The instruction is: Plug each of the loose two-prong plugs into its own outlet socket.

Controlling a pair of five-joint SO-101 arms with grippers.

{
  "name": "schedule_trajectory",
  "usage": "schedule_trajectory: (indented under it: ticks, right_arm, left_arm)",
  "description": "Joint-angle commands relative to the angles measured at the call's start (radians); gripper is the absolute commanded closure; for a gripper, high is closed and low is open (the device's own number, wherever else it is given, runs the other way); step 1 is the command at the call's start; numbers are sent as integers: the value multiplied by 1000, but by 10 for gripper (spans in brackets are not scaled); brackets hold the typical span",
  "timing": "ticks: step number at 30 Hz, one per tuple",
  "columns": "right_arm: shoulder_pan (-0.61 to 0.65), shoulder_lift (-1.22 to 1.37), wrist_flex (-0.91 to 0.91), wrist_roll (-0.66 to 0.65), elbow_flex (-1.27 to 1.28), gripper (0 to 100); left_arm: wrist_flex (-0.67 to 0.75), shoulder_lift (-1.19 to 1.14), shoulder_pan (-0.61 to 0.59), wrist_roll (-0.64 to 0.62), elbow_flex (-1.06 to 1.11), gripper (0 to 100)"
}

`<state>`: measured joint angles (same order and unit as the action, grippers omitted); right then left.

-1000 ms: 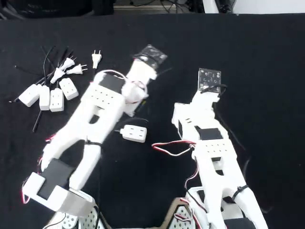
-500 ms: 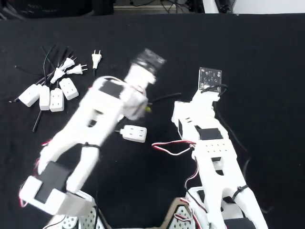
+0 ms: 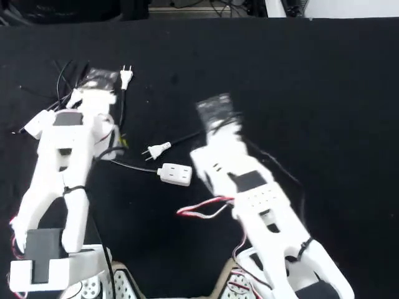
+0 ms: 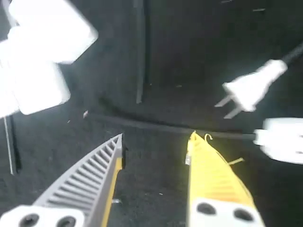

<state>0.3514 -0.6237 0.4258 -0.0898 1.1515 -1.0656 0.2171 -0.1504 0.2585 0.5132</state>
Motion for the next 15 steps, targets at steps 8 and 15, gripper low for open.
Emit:
schedule_trajectory:
  ticks: [8,15]
  right_arm:
    - [100,128,52,-180,-124,889]
    - [157,311,242,-354,-381,889]
  left_arm:
    - [425,6,-91,-163,318,780]
    - [601,17,-116,-311,447,780]
